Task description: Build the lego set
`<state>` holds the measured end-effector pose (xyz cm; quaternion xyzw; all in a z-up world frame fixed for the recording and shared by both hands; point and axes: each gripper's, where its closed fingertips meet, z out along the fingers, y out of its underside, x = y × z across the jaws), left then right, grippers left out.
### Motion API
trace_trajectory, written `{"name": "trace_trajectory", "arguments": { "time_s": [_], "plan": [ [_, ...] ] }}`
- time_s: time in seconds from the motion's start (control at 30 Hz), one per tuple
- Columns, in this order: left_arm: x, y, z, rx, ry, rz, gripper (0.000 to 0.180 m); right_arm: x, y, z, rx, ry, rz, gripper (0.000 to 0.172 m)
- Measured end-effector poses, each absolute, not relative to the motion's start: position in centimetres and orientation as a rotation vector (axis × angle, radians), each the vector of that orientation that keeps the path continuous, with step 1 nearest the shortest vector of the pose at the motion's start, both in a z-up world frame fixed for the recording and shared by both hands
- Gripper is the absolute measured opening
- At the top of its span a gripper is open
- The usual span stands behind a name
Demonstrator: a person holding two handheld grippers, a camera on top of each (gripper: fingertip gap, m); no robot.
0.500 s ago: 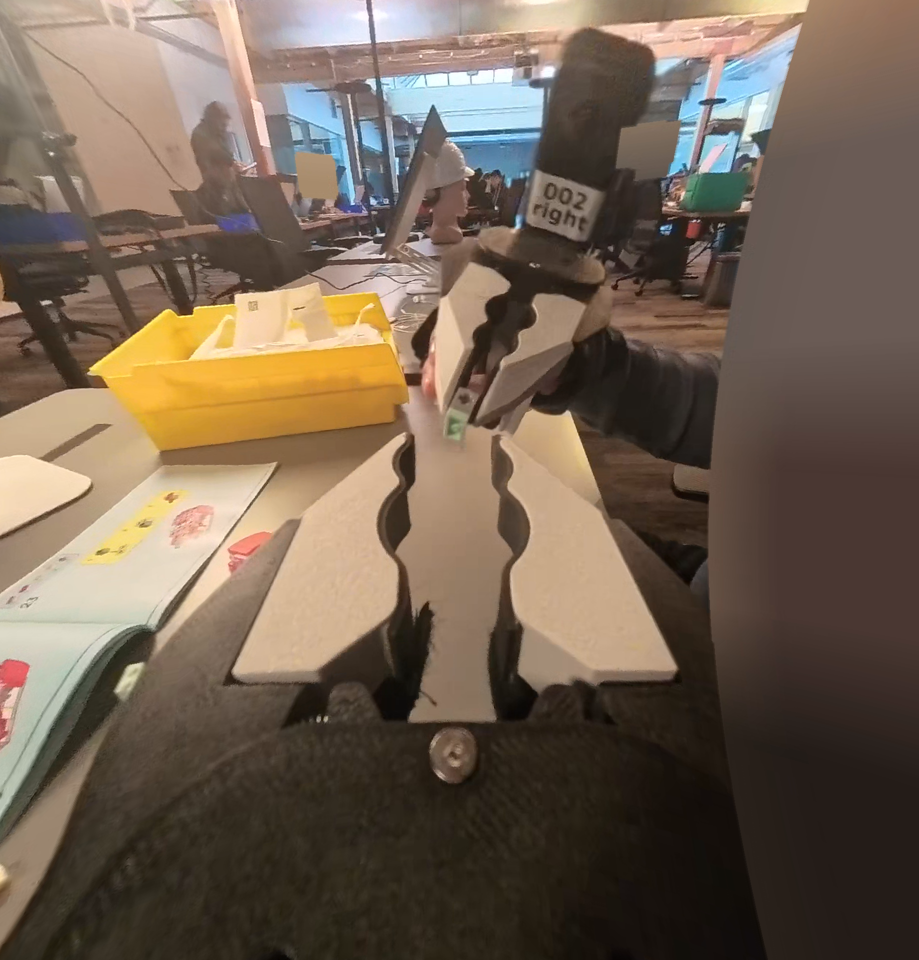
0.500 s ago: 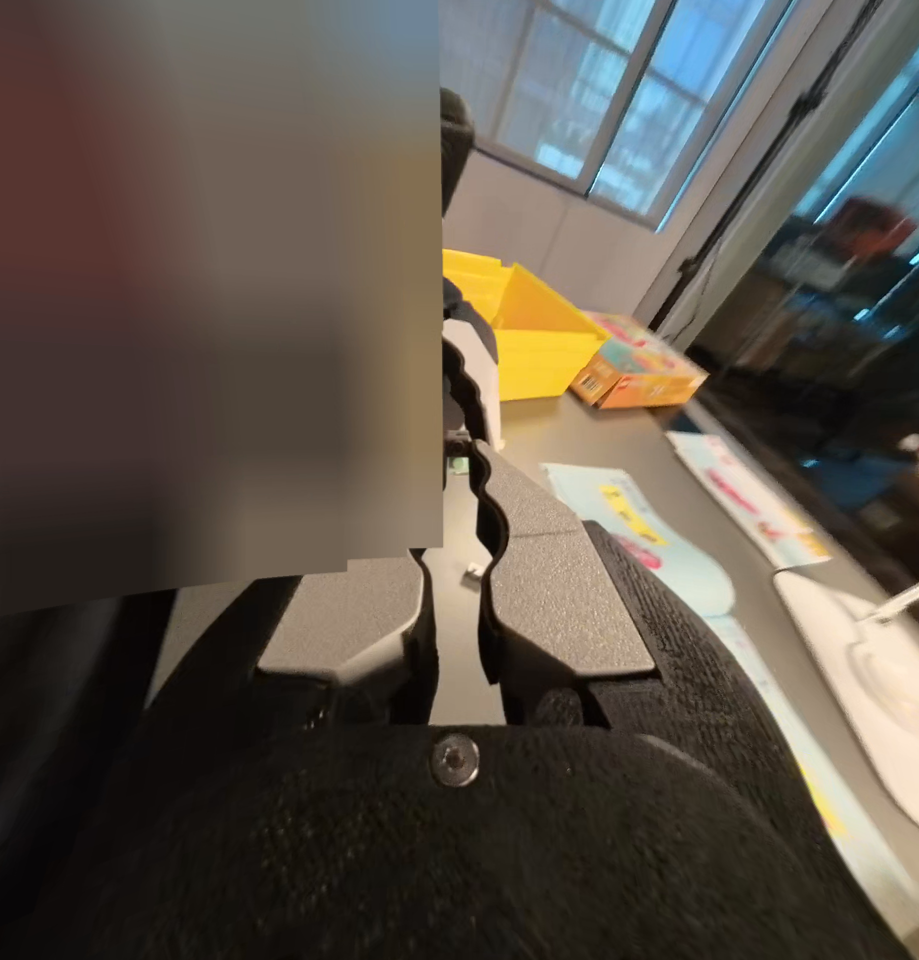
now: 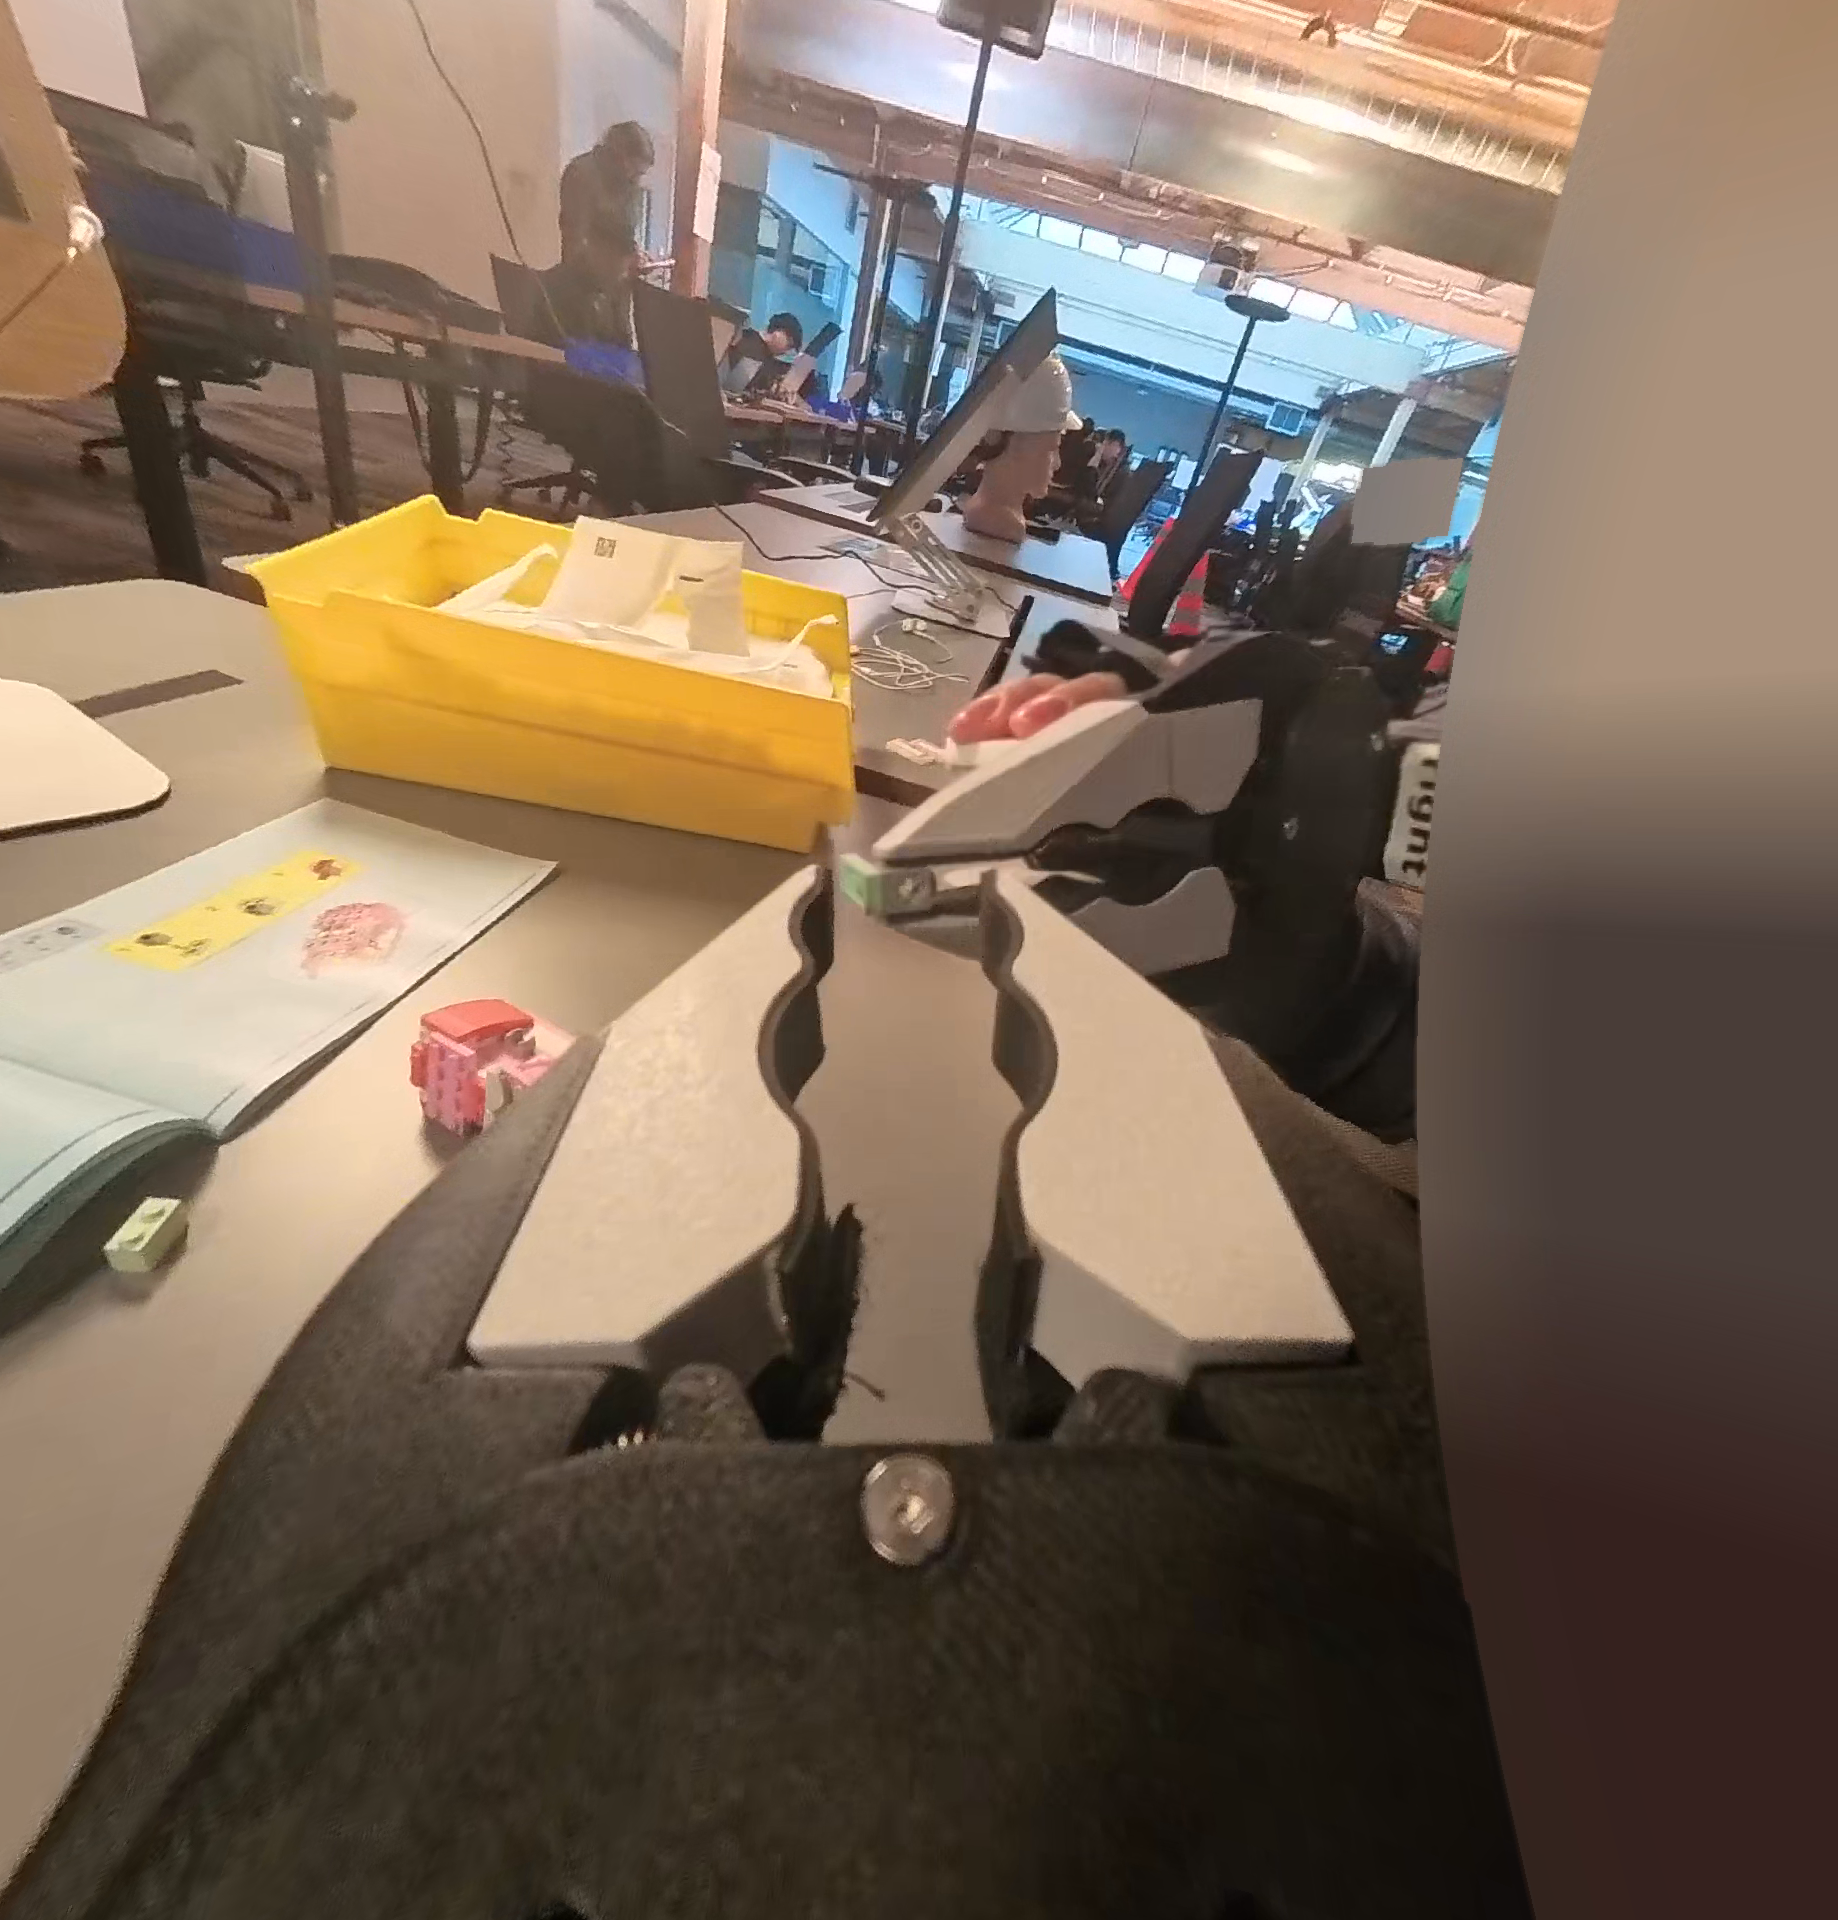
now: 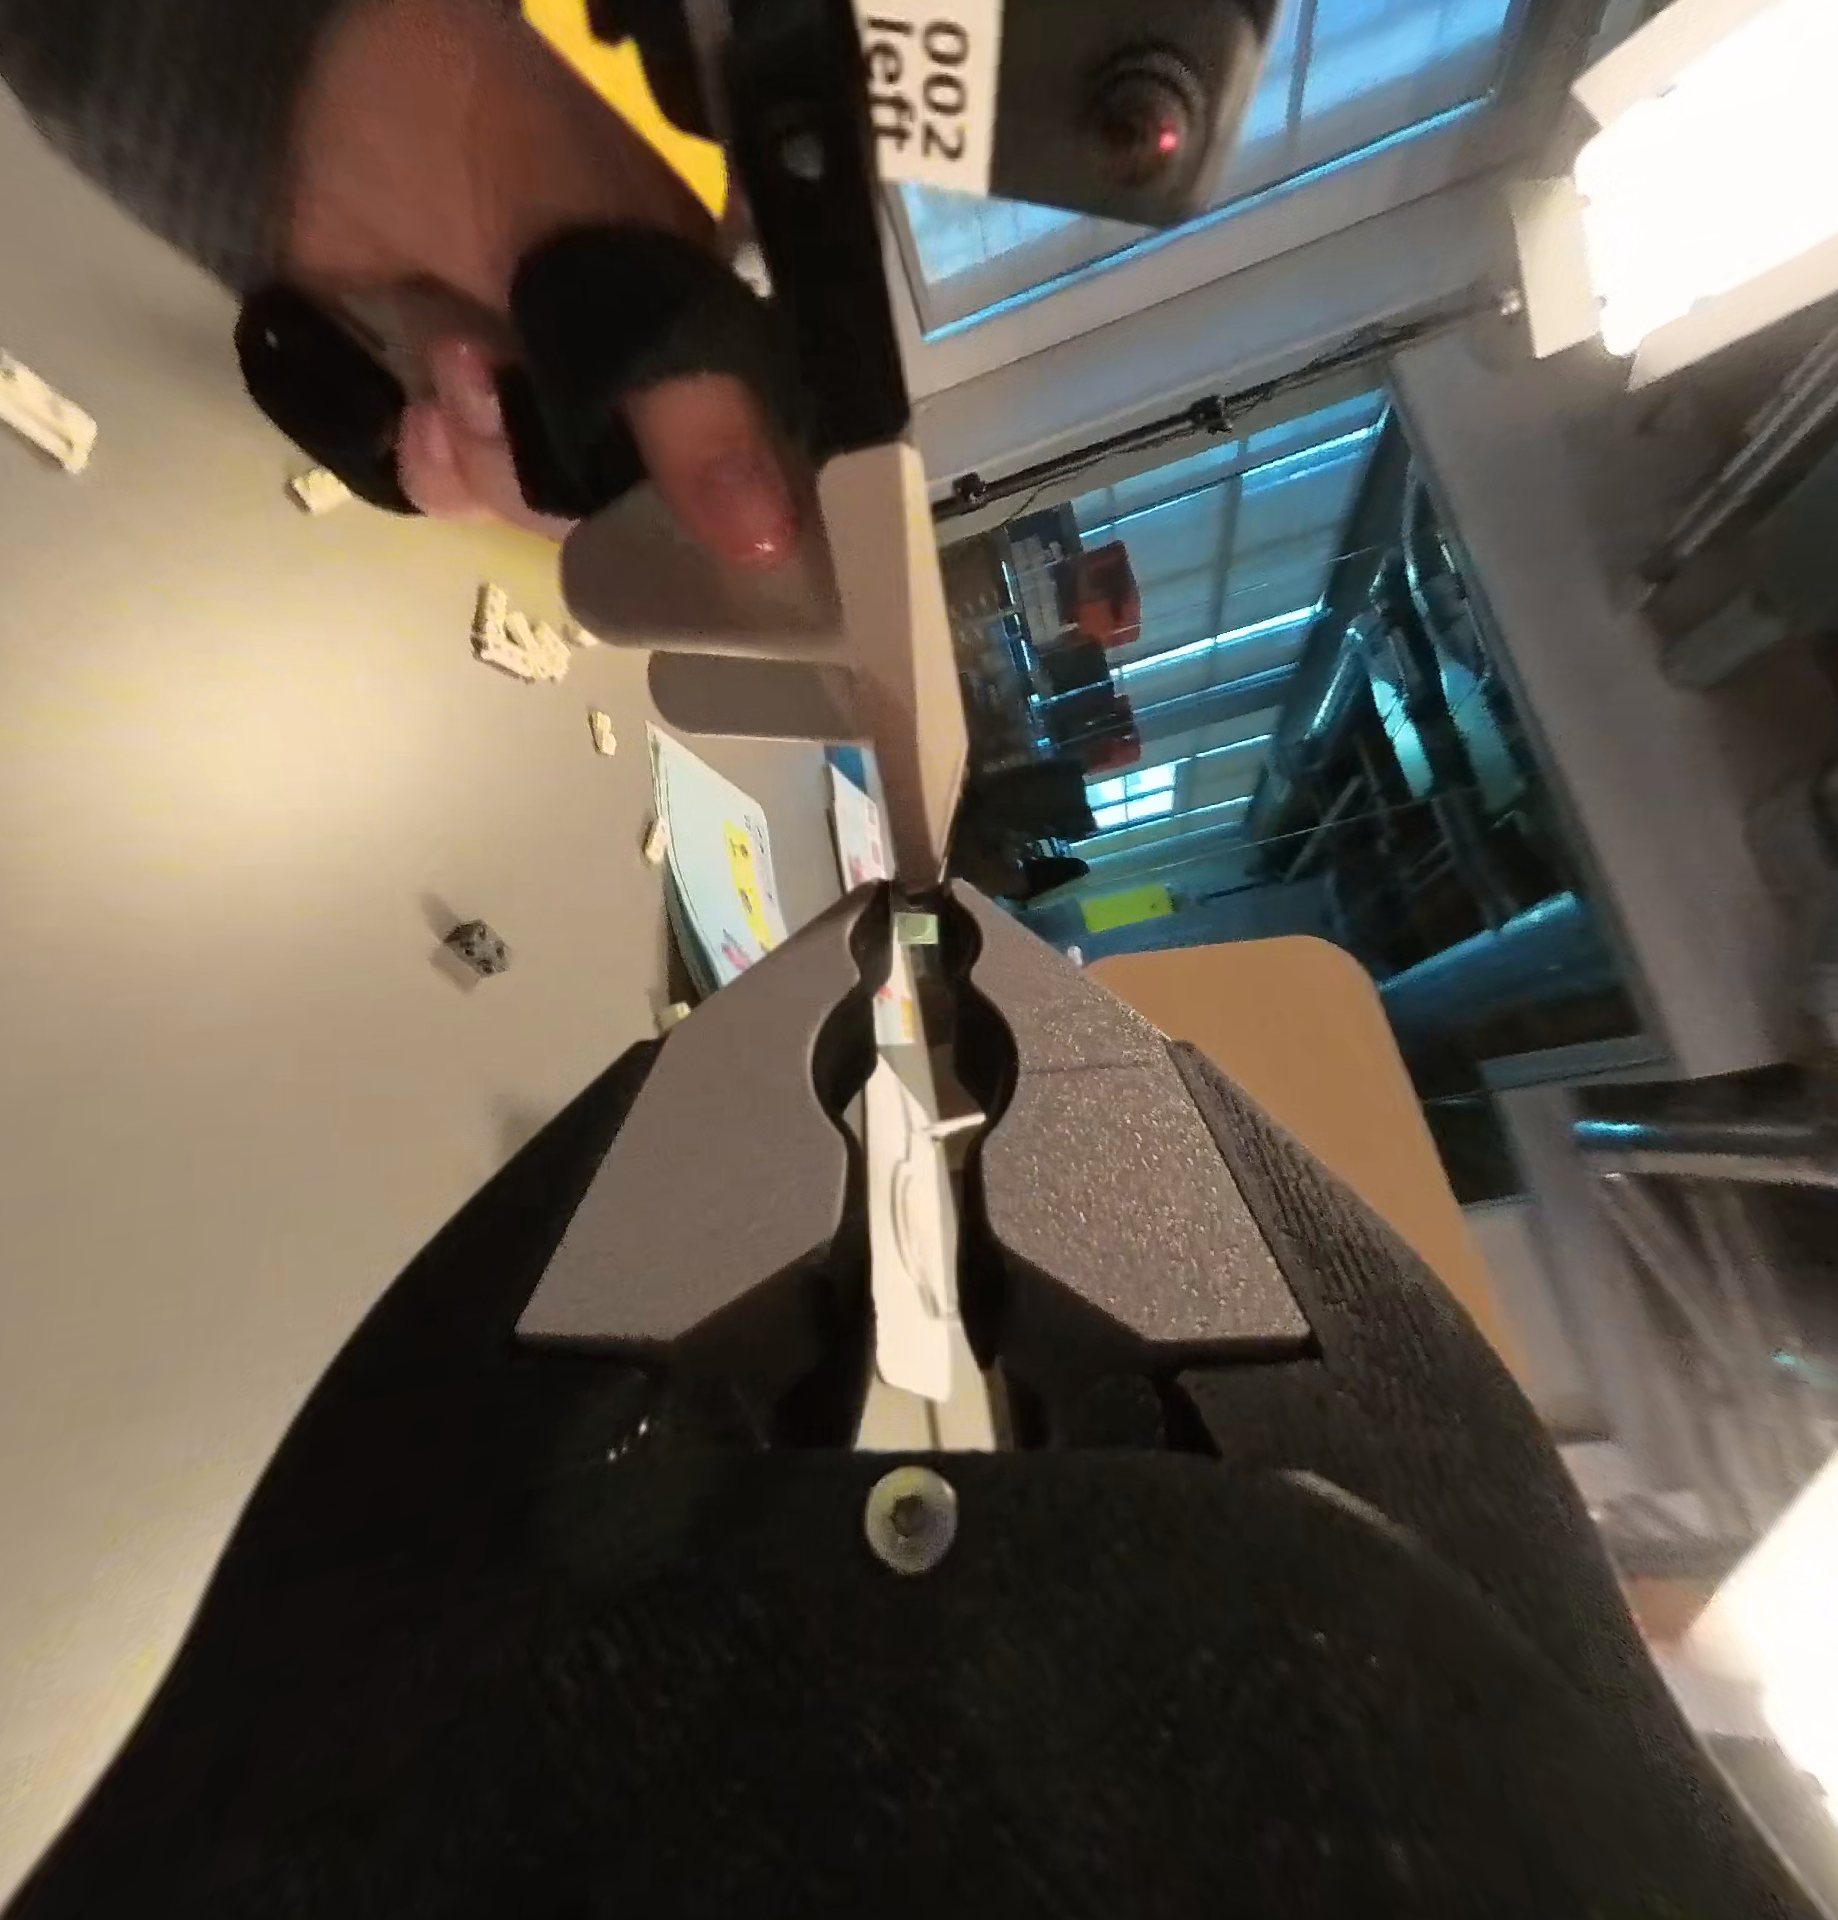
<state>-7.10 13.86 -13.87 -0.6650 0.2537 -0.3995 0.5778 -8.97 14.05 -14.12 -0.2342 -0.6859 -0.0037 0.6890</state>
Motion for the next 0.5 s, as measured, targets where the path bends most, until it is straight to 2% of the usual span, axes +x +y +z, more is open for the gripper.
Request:
{"name": "trace_trajectory", "arguments": {
  "time_s": [0.1, 0.23, 0.27, 0.33, 0.5],
  "plan": [
    [-7.2, 14.3, -14.5, -1.594, 0.591, -0.901, 0.016, -9.2, 14.1, -14.5, -0.480, -1.546, -0.090, 0.006],
    [-7.5, 14.4, -15.2, -1.620, 0.619, -0.831, 0.014, -9.5, 14.0, -15.1, -0.481, -1.560, -0.067, 0.007],
    [-8.0, 14.5, -15.4, -1.629, 0.614, -0.801, 0.014, -9.5, 13.7, -15.4, -0.493, -1.571, 0.000, 0.012],
    [-9.8, 15.0, -15.8, -1.633, 0.574, -0.704, 0.014, -9.3, 14.3, -15.8, -0.629, -1.584, 0.212, 0.022],
    [-16.5, 16.5, -16.8, -1.568, 0.375, -0.440, 0.014, -10.6, 20.5, -19.7, -1.034, -1.884, 0.431, 0.020]
  ]
}}
